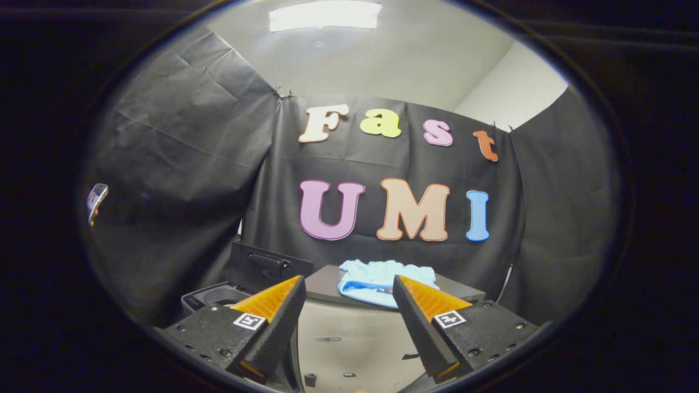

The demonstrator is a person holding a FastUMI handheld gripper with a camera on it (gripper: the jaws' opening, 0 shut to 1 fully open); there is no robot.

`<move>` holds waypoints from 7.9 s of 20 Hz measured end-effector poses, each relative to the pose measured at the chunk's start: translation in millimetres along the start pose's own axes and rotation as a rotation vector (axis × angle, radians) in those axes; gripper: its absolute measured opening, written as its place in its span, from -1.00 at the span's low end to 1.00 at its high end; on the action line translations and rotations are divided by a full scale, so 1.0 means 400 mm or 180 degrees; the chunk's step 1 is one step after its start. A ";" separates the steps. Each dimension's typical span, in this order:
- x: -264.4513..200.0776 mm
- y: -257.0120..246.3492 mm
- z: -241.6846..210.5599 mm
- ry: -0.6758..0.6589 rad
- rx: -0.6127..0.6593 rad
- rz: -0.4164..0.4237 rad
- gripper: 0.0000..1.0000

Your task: Put the clothes into the washing machine and then close the washing machine lid.

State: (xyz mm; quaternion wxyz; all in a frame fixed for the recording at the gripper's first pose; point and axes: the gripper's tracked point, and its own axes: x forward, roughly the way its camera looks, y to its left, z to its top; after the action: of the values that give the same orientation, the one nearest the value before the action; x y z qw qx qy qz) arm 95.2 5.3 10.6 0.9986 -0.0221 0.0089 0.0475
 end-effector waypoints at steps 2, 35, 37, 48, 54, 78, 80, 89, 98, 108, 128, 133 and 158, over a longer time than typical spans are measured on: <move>0.055 -0.013 0.021 0.0022 -0.0075 0.0042 0.93; 0.633 -0.240 -0.429 0.2772 0.0476 -0.0321 0.66; 0.635 -0.236 -0.427 0.2771 0.0478 -0.0354 0.17; 0.617 -0.162 -0.404 0.2676 0.0770 -0.0406 -0.93; 0.596 0.069 -0.358 0.2672 0.1495 0.0163 -0.93; 0.572 0.795 -0.510 0.3161 0.1276 0.1678 0.03; 0.572 0.795 -0.509 0.3159 0.1298 0.1683 -0.02; 0.569 0.753 -0.522 0.3123 0.1303 0.1597 -0.05; 0.567 0.710 -0.504 0.3048 0.1277 0.1521 0.76; 0.723 0.692 -0.370 0.2477 0.0982 0.1239 0.95; 1.085 0.510 -0.363 0.1580 0.0175 -0.0071 0.91; 1.077 0.509 -0.386 0.1622 0.0214 -0.0080 0.92; 1.100 0.554 -0.401 0.2054 0.0539 0.0765 0.95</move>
State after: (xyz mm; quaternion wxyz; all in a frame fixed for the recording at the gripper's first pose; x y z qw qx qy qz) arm 509.4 259.9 -168.1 0.9299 0.0481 0.3304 0.1543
